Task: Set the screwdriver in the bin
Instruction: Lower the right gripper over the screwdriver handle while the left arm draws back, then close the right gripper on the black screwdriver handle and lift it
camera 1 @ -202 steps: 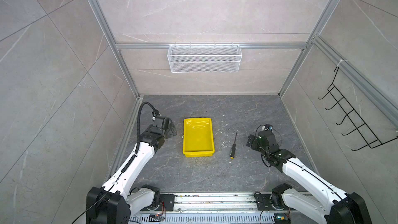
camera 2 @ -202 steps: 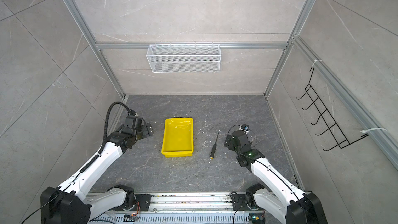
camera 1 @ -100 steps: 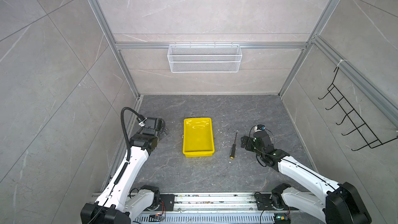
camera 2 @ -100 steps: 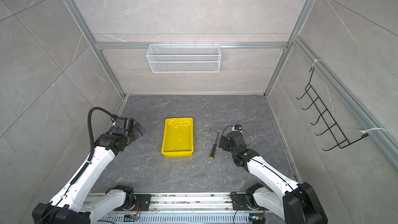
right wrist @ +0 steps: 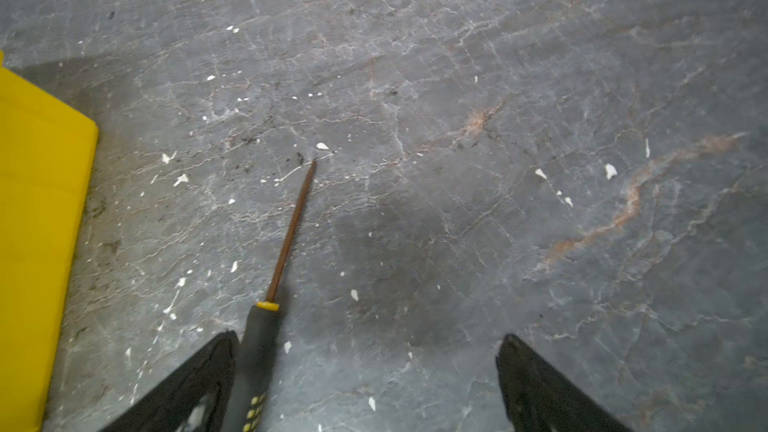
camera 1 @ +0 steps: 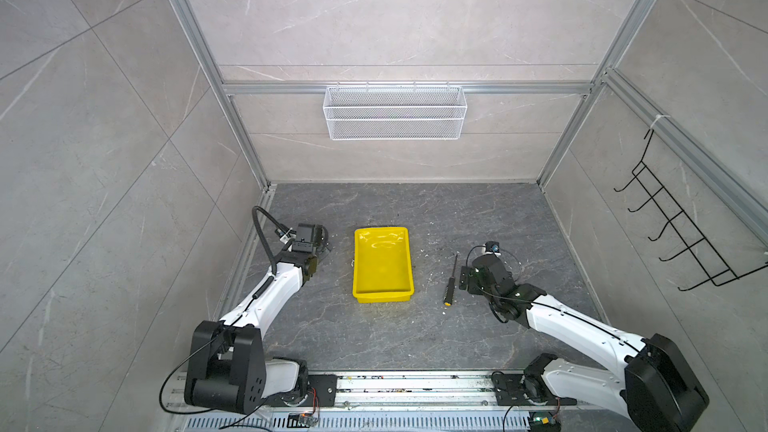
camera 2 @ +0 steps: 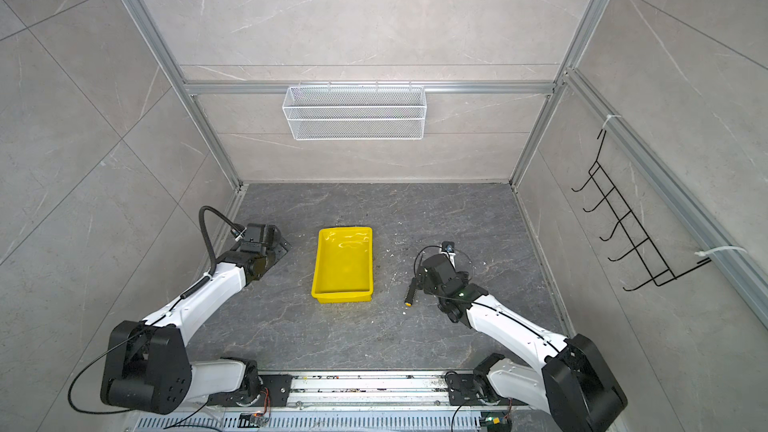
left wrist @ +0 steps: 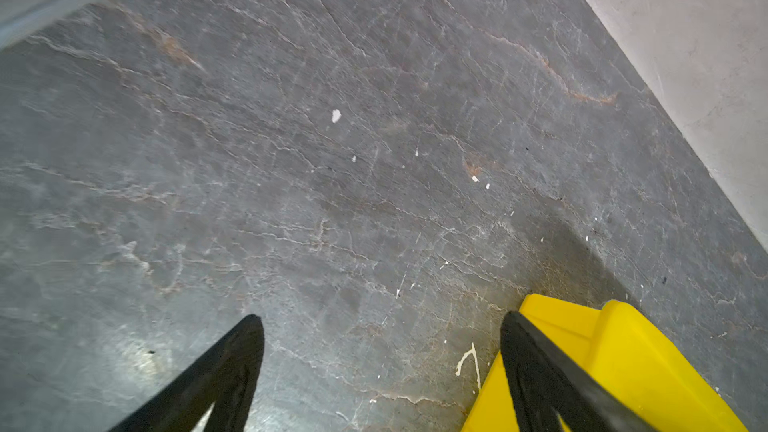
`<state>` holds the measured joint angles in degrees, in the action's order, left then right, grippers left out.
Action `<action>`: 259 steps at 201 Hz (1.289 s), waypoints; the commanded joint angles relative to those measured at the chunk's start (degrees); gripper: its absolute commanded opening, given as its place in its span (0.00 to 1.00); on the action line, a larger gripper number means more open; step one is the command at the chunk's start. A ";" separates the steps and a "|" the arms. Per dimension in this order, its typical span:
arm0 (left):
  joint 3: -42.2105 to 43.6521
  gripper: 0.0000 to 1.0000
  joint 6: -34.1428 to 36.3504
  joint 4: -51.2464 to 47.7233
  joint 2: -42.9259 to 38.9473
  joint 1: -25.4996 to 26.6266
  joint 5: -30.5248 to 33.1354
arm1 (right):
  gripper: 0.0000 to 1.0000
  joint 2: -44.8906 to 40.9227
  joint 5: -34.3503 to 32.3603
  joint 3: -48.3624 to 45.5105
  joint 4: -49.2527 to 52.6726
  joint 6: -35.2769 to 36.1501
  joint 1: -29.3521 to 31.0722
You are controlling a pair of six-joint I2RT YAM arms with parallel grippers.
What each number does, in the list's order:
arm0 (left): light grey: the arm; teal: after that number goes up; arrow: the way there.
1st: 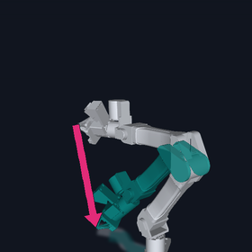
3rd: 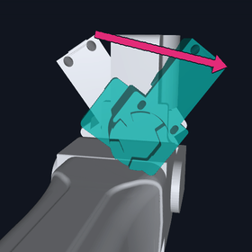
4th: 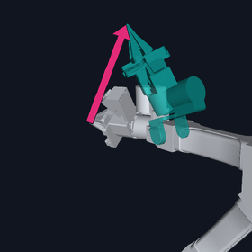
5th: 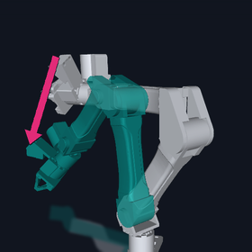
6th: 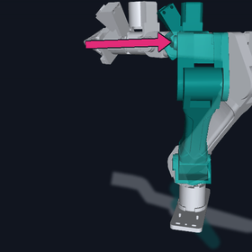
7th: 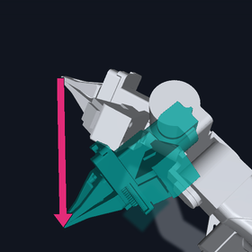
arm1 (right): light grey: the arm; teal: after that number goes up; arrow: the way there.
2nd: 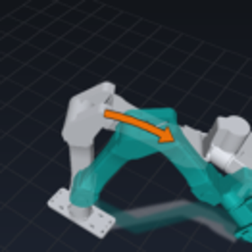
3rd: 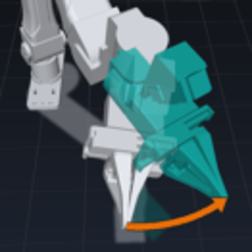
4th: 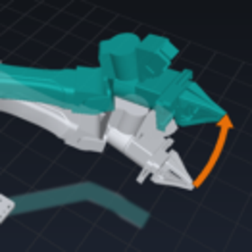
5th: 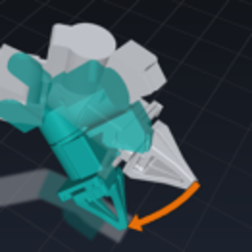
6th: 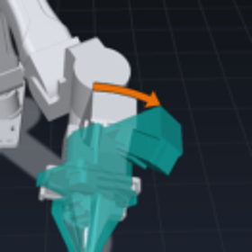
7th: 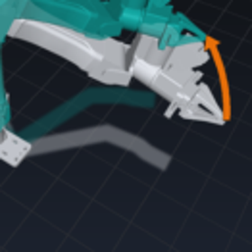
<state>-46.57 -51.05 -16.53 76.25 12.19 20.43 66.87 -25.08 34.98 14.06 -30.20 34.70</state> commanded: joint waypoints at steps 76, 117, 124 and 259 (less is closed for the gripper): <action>10.00 0.91 4.75 15.53 1.25 6.62 13.39 | 0.99 2.05 11.39 15.19 27.31 -17.24 5.79; 10.12 0.91 2.02 16.16 3.88 6.67 15.65 | 0.96 5.90 12.56 12.72 22.79 -22.54 7.57; 10.31 0.92 2.01 16.34 3.99 6.63 16.44 | 0.94 7.29 12.90 13.52 22.96 -21.99 7.58; 13.64 0.90 2.72 22.97 2.62 6.63 10.91 | 0.55 26.96 11.03 20.94 16.61 -22.47 7.47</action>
<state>-31.27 -47.62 4.62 78.59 18.72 32.53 93.45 -11.64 55.20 30.09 -50.92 42.04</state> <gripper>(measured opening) 0.903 0.553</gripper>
